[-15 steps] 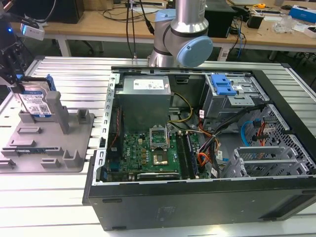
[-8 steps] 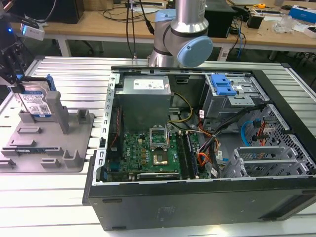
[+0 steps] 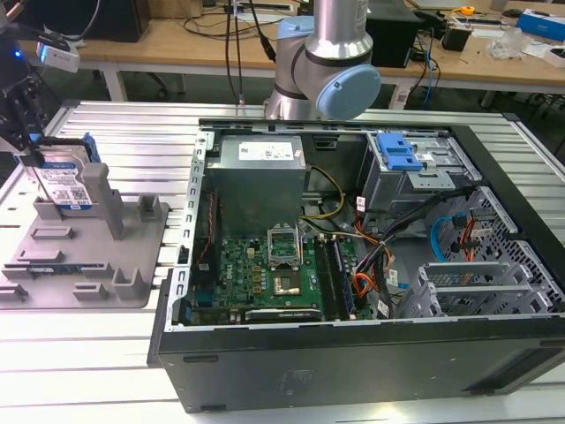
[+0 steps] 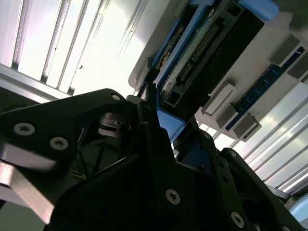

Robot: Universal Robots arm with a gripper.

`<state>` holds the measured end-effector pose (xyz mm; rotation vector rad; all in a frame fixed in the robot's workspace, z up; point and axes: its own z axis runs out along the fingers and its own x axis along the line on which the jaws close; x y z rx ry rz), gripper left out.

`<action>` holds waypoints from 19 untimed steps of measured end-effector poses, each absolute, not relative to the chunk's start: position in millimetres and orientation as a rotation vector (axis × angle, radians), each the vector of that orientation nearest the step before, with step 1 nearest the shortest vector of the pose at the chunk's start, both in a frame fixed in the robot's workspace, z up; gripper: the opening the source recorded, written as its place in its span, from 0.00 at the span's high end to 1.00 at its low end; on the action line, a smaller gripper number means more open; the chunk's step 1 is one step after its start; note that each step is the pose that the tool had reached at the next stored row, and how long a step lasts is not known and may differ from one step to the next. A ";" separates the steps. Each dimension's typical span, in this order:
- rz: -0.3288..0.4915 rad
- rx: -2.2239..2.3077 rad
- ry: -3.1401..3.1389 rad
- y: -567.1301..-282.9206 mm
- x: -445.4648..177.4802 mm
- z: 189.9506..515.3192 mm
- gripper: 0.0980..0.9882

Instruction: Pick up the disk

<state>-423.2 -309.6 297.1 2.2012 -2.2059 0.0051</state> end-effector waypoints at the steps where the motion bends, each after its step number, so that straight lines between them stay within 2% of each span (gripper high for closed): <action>1: 0.005 2.201 -2.206 -309.6 -423.2 299.5 0.70; 14: 0.005 2.201 -2.206 -310.5 -423.1 367.5 0.70; 19: 0.005 2.201 -2.206 -310.8 -423.1 404.0 0.70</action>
